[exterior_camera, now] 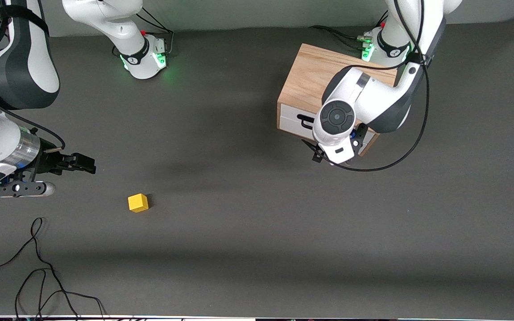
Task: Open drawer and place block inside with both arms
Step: 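Pull the drawer handle outward with the left gripper to open it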
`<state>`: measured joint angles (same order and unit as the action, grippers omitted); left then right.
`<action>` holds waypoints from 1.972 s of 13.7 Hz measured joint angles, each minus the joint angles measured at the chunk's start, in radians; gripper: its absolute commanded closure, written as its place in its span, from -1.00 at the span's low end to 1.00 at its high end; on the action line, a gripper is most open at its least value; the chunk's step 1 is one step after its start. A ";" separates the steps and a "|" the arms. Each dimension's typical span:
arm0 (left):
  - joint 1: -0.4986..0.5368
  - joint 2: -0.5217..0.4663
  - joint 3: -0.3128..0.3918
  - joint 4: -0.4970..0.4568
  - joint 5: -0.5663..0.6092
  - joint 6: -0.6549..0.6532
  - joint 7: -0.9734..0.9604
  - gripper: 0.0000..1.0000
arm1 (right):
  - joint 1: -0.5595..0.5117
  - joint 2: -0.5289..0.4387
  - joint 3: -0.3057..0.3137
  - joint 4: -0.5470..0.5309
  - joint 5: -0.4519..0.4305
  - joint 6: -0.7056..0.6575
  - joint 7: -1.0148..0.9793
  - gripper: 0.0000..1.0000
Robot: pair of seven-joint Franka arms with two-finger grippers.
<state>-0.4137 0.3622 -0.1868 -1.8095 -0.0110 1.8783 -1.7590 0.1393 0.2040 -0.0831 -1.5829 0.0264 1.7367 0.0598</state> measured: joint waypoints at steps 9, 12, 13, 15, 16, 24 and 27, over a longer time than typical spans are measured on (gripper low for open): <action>-0.004 0.058 -0.002 0.000 0.011 0.030 -0.010 -1.00 | 0.014 0.000 0.004 0.000 0.000 0.008 0.000 -1.00; -0.004 0.060 -0.002 0.002 0.023 0.053 -0.012 -1.00 | 0.014 0.000 0.003 0.000 0.000 0.008 0.000 -1.00; -0.004 0.060 -0.002 0.004 0.028 0.071 -0.012 -1.00 | 0.014 0.000 0.002 0.000 0.000 0.008 0.000 -1.00; -0.004 0.061 -0.002 0.006 0.038 0.105 -0.012 -1.00 | 0.014 0.000 -0.001 0.000 0.000 0.008 0.000 -1.00; -0.004 0.064 -0.002 0.011 0.043 0.121 -0.012 -1.00 | 0.014 0.000 -0.001 0.000 0.000 0.008 0.000 -1.00; -0.004 0.177 -0.005 0.176 0.089 0.107 -0.012 -1.00 | 0.013 0.002 -0.004 0.000 0.000 0.008 0.000 -1.00; -0.004 0.218 -0.004 0.241 0.098 0.106 -0.012 -1.00 | 0.013 0.004 -0.004 0.000 0.000 0.008 0.000 -1.00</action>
<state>-0.4175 0.5799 -0.1911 -1.5684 0.0870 1.9844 -1.7712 0.1522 0.2084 -0.0872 -1.5833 0.0264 1.7448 0.0598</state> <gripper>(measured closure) 0.000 0.000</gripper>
